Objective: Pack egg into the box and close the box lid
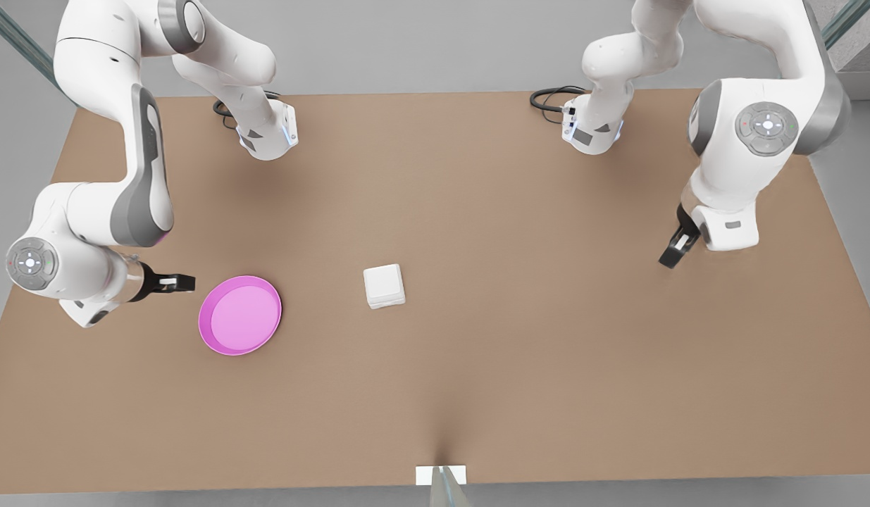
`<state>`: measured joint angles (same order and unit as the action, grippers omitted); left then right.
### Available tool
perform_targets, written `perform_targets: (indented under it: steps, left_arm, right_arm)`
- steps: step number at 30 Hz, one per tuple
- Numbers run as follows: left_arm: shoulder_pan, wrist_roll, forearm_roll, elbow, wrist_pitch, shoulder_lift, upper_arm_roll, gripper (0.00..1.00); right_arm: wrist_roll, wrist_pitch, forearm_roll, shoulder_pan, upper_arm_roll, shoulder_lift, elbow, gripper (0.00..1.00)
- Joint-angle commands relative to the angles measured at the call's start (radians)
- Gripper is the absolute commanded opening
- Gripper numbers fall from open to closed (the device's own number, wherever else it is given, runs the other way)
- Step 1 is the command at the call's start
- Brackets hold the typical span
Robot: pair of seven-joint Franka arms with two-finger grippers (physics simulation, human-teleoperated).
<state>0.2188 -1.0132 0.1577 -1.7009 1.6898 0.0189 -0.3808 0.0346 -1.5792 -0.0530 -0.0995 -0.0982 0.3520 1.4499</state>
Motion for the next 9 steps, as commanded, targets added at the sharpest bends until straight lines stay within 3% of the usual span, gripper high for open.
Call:
perform_targets:
  steps: [1, 6, 9]
  left_arm:
    - [-0.018, 0.861, -0.109, -0.088, -0.001, 0.082, -0.004, 1.00]
    - [-0.018, 0.860, -0.112, -0.080, -0.016, 0.067, -0.004, 1.00]
    - [-0.018, 0.860, -0.112, -0.079, -0.016, 0.064, -0.004, 1.00]
  right_arm:
    - [0.034, -0.005, 0.001, 0.003, 0.002, -0.002, 0.006, 1.00]
    - [0.034, -0.010, -0.001, 0.006, -0.003, -0.013, 0.006, 1.00]
    - [0.036, 0.042, 0.002, -0.002, -0.048, -0.094, -0.008, 1.00]
